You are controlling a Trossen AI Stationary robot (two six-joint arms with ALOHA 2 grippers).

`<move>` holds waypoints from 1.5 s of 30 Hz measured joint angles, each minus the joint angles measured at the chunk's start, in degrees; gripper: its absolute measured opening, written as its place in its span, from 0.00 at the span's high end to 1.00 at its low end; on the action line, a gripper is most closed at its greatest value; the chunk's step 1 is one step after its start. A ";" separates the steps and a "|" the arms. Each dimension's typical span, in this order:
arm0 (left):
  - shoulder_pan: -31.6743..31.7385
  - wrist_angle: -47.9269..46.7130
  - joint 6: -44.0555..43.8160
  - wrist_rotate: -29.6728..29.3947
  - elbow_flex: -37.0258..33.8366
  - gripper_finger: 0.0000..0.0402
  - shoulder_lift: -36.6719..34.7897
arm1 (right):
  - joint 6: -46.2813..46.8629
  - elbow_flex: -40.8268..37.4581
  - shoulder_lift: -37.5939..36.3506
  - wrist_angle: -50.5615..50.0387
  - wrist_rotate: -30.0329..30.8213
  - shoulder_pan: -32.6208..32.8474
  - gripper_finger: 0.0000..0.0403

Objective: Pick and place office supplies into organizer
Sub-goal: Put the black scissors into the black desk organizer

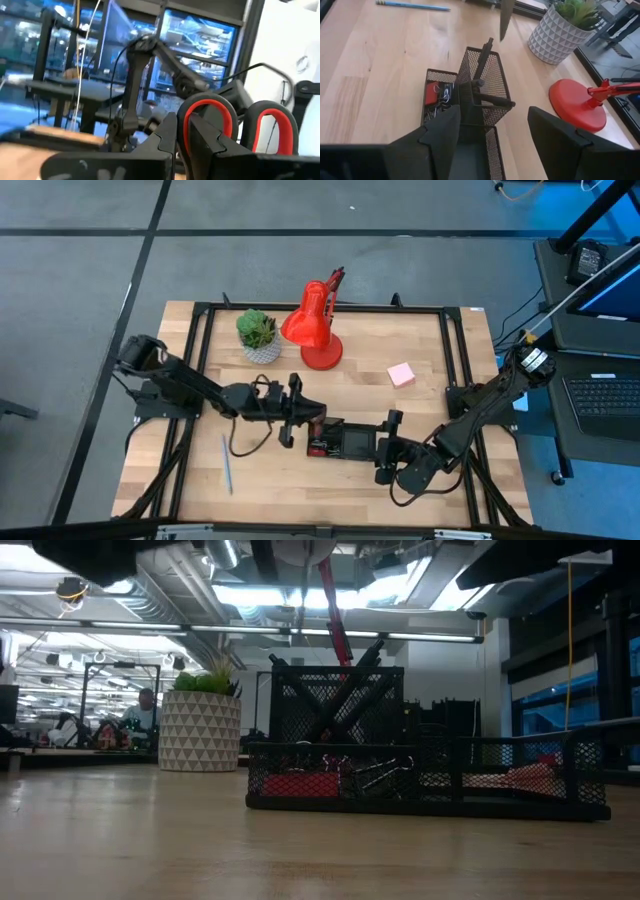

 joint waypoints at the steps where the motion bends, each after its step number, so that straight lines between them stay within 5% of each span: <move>1: 0.22 1.20 -1.02 0.16 0.00 0.95 1.25 | -0.01 0.00 0.00 -0.03 0.00 -0.08 0.41; 12: 1.84 8.11 -9.37 -0.79 0.04 0.95 9.73 | 0.01 0.00 0.00 -0.31 0.00 -0.13 0.41; 45: 2.14 -5.12 -16.96 -12.43 0.15 0.95 12.00 | 0.05 0.00 0.01 -1.07 -0.02 -0.13 0.41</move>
